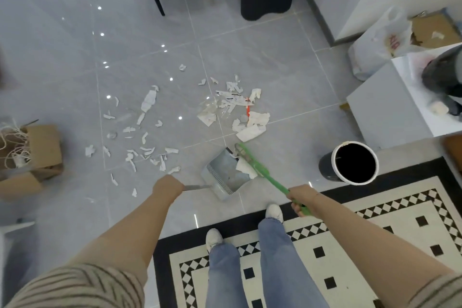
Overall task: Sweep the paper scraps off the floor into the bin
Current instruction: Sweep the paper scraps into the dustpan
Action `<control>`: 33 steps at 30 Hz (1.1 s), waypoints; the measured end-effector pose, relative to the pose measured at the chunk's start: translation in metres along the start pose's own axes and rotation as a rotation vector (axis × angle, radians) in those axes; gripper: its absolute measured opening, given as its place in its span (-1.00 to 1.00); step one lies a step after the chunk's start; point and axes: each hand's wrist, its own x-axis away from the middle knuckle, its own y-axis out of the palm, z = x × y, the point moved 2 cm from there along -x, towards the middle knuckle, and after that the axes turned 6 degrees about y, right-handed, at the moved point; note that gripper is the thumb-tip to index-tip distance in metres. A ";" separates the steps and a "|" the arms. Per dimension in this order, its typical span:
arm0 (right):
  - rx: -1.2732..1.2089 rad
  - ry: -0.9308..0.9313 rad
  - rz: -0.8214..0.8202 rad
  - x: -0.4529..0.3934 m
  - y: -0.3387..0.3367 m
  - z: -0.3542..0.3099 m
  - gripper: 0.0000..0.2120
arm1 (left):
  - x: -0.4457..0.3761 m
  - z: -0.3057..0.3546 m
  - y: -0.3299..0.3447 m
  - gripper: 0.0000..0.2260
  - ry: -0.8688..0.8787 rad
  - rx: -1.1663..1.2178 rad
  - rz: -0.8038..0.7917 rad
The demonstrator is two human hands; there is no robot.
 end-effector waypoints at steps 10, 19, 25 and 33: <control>0.355 -0.205 0.176 0.012 -0.006 -0.047 -0.64 | -0.005 -0.014 0.012 -0.74 0.014 -0.089 0.049; 0.708 -0.240 0.189 -0.015 0.065 -0.033 -0.68 | -0.017 -0.032 0.017 -0.80 -0.019 -0.123 0.089; 0.692 -0.152 0.163 0.013 0.015 -0.049 -0.70 | -0.013 -0.011 0.009 -0.77 0.027 -0.144 0.058; 0.599 -0.112 0.252 0.019 -0.032 -0.101 -0.78 | -0.016 0.006 0.004 -0.77 0.038 -0.156 0.042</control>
